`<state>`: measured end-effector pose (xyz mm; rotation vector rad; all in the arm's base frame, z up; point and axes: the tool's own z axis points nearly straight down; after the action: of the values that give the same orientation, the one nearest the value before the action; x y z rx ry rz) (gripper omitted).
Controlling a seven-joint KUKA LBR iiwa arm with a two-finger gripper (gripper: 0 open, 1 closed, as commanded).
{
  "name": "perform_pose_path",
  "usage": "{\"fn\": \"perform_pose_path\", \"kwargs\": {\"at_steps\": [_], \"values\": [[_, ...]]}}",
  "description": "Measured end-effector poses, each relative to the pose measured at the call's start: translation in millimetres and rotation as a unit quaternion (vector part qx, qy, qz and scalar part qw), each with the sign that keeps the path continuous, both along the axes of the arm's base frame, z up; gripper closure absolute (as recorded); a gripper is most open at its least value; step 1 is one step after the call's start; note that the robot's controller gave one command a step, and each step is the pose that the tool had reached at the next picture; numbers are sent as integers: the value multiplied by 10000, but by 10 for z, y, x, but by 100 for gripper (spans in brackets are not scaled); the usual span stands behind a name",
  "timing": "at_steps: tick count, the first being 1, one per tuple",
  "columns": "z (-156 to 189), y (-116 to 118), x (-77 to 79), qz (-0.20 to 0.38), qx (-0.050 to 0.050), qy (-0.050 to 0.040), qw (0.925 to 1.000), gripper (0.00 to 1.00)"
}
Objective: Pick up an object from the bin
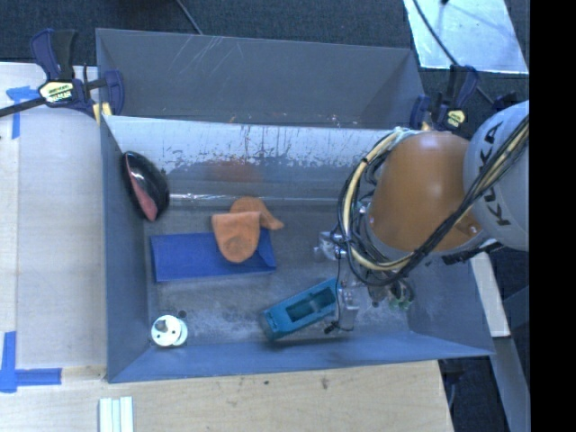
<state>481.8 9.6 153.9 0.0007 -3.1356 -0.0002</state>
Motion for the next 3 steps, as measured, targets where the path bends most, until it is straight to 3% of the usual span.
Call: {"fn": "perform_pose_path", "kwargs": {"at_steps": [1, 2, 3], "values": [[39, 0, 20, -1, 0, -42, 10000, 0], [-472, 56, 61, 290, -3, -67, 9996, 0], [-835, 308, 50, 1245, 5, -25, 9922, 100]]}}
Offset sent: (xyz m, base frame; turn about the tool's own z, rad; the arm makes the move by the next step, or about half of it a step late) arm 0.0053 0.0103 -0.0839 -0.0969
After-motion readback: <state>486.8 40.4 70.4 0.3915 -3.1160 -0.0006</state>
